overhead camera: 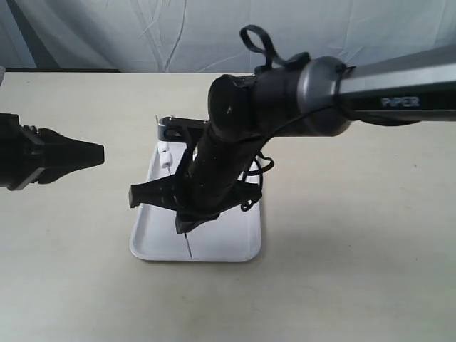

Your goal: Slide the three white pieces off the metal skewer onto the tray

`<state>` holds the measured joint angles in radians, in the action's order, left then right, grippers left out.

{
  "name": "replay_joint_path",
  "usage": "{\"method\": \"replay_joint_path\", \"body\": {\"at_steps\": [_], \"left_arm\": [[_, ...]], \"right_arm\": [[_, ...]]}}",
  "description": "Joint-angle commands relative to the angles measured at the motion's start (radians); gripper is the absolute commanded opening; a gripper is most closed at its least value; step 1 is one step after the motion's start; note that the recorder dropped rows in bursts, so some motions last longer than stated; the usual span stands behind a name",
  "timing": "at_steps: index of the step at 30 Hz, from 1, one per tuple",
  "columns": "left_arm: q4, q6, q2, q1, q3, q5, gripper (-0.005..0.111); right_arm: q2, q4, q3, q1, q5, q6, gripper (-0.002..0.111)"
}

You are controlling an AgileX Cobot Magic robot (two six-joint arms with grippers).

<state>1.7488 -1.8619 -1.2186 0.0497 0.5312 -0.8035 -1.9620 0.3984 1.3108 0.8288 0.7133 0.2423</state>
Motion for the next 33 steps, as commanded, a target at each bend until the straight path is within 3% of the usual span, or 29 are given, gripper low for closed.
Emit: {"method": "replay_joint_path", "body": {"at_steps": [1,5,11,15,19,24,33], "left_arm": [[-0.004,-0.121,-0.004,-0.003,-0.013,0.003,0.043],[-0.04,-0.175,-0.042,-0.003,-0.013,-0.052,0.05],[-0.217,-0.153,-0.187,-0.003,-0.013,-0.27,0.05],[-0.314,-0.118,-0.286,-0.021,-0.013,-0.406,0.05],[-0.445,-0.05,-0.357,-0.071,-0.013,-0.418,0.05],[-0.485,0.011,-0.421,-0.124,-0.006,-0.418,0.05],[-0.548,0.06,-0.455,-0.131,-0.001,-0.418,0.05]], "right_arm": [[0.142,-0.013,-0.123,-0.001,0.005,-0.063,-0.001],[0.286,-0.004,-0.268,-0.001,-0.029,-0.094,-0.001],[0.479,0.177,-0.445,-0.001,-0.072,-0.275,-0.001],[0.55,0.194,-0.498,-0.001,-0.095,-0.294,-0.001],[0.566,0.235,-0.511,-0.001,-0.083,-0.343,-0.001],[0.591,0.317,-0.511,-0.001,-0.098,-0.418,-0.001],[0.595,0.353,-0.528,-0.001,-0.082,-0.452,-0.001]]}}
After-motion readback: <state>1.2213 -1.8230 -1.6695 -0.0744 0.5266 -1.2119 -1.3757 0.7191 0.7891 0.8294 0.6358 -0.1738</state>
